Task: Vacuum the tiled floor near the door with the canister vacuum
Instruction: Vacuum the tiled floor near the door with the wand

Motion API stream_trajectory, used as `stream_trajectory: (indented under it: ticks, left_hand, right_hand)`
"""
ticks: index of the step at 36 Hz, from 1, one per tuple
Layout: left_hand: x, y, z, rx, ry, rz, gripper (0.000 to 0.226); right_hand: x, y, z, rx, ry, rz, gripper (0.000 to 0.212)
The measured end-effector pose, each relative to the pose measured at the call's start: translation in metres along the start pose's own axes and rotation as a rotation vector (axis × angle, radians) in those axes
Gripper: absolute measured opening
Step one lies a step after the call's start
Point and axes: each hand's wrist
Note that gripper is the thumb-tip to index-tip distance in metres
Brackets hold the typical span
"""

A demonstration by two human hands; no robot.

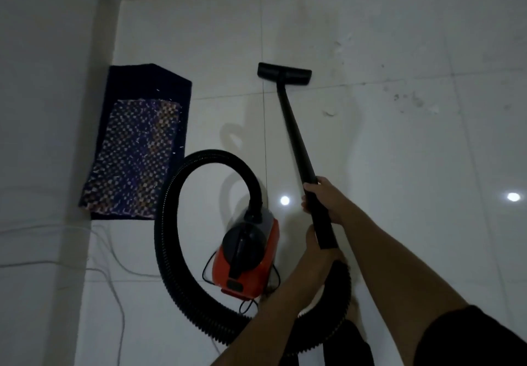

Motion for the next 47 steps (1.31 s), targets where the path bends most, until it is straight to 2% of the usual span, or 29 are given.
stream_trajectory:
  ticks: [4, 7, 9, 12, 16, 20, 24, 31, 36, 40, 47]
  left_hand:
    - [0.0, 0.008, 0.001, -0.085, 0.084, -0.016, 0.045]
    - [-0.008, 0.002, -0.001, -0.042, 0.15, 0.042, 0.049]
    - [-0.016, -0.006, -0.006, -0.02, 0.179, 0.09, 0.043]
    - [-0.031, -0.014, -0.014, -0.07, 0.131, 0.119, 0.04]
    - [-0.061, -0.032, -0.02, -0.171, 0.031, 0.137, 0.058]
    - [-0.088, -0.046, -0.022, -0.199, -0.028, 0.119, 0.064]
    - [-0.106, -0.049, -0.016, -0.105, -0.046, 0.045, 0.064]
    - [-0.12, -0.038, 0.017, -0.057, -0.065, -0.02, 0.048]
    - [-0.141, -0.054, 0.059, 0.08, -0.012, 0.0, 0.04]
    - [-0.159, -0.063, 0.083, 0.135, -0.012, 0.021, 0.032]
    - [-0.163, -0.082, 0.105, 0.09, 0.009, 0.012, 0.034]
  right_hand:
    - [-0.002, 0.004, 0.007, -0.024, -0.011, -0.008, 0.032]
    - [-0.004, 0.009, 0.012, -0.036, -0.039, -0.008, 0.036]
    - [-0.005, 0.011, 0.016, -0.036, -0.041, -0.014, 0.041]
    - [-0.008, 0.016, 0.022, 0.064, -0.02, -0.013, 0.048]
    - [-0.018, 0.031, 0.028, 0.262, -0.044, 0.029, 0.047]
    - [-0.031, 0.059, 0.038, 0.068, 0.066, -0.077, 0.031]
    - [-0.052, 0.073, 0.032, 0.004, 0.101, -0.101, 0.023]
    - [-0.098, 0.092, 0.0, 0.103, 0.084, -0.105, 0.02]
    - [-0.129, 0.111, -0.027, 0.105, 0.1, -0.103, 0.014]
    - [-0.148, 0.125, -0.044, 0.092, 0.108, -0.103, 0.018]
    - [-0.158, 0.144, -0.06, 0.128, 0.097, -0.082, 0.017]
Point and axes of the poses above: each hand's wrist, its own x-axis towards the middle knuckle, its own z-axis out of the palm, y = z × x, and after that the axes turned 7 degrees about x, right-handed
